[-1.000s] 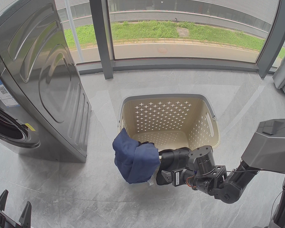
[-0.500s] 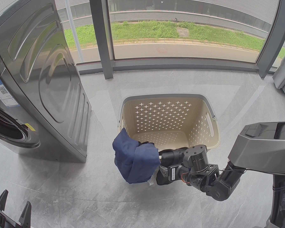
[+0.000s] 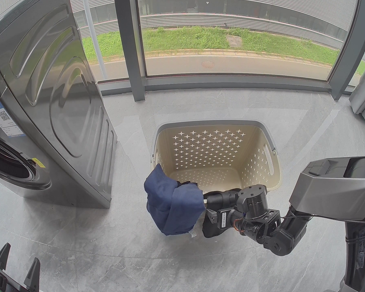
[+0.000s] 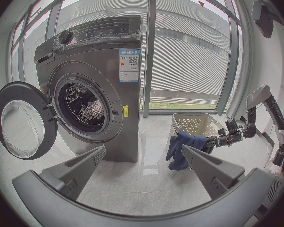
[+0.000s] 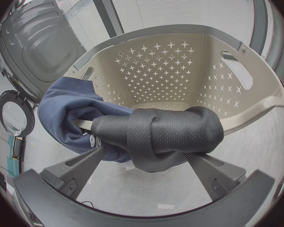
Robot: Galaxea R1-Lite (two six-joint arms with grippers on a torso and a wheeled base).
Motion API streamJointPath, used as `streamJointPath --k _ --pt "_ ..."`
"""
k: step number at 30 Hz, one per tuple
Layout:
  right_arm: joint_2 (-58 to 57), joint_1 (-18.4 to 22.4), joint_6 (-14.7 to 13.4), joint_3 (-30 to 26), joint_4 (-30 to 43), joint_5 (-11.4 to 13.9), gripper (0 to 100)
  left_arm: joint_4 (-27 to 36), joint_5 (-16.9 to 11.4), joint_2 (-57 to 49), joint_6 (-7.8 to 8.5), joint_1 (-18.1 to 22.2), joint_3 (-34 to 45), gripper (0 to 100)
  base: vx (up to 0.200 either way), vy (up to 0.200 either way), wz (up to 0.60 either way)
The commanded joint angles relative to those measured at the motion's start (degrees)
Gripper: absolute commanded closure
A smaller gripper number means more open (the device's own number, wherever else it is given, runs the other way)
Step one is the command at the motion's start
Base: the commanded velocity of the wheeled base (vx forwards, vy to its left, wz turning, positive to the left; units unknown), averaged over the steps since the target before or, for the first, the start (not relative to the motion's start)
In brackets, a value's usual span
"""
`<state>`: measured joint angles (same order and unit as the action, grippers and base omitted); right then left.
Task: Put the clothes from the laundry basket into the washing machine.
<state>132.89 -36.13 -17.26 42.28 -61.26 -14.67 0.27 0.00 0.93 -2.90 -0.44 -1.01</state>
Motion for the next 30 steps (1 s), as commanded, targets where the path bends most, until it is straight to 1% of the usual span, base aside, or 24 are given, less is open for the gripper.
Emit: streamJointPath --k 1,9,10,22,27,28,29,30 --pt "0.3 0.1 -0.1 0.4 -0.1 0.0 0 0.0 0.0 -0.7 -0.09 0.0 0.9 0 0.000 0.000 0.00" --pt "2.2 0.0 0.0 0.6 -2.8 0.0 0 0.0 0.1 -0.7 -0.09 0.0 0.9 0 0.000 0.000 0.00" --pt "2.3 0.0 0.0 0.6 -2.9 0.0 100 0.0 0.1 -0.7 -0.09 0.0 0.9 0 0.000 0.000 0.00" --pt "1.1 -0.8 -0.1 -0.3 -2.9 -0.1 100 0.0 0.1 -0.7 -0.09 0.0 0.9 0 0.000 0.000 0.00" --pt "-3.6 -1.0 -0.1 -4.0 -2.8 -0.1 100 0.0 0.1 -0.7 -0.09 0.0 0.9 0 0.000 0.000 0.00" --pt "-5.9 -0.9 -0.1 -5.7 -2.8 -0.1 100 0.0 0.1 -0.7 -0.09 0.0 0.9 0 0.000 0.000 0.00" --pt "-5.9 -0.9 -0.1 -5.7 -2.8 -0.1 100 0.0 0.1 -0.7 -0.09 0.0 0.9 0 0.000 0.000 0.00" --pt "-9.1 -0.5 0.0 -8.0 -2.7 0.0 100 0.0 0.1 -0.7 -0.09 0.0 0.9 0 0.000 0.000 0.00"
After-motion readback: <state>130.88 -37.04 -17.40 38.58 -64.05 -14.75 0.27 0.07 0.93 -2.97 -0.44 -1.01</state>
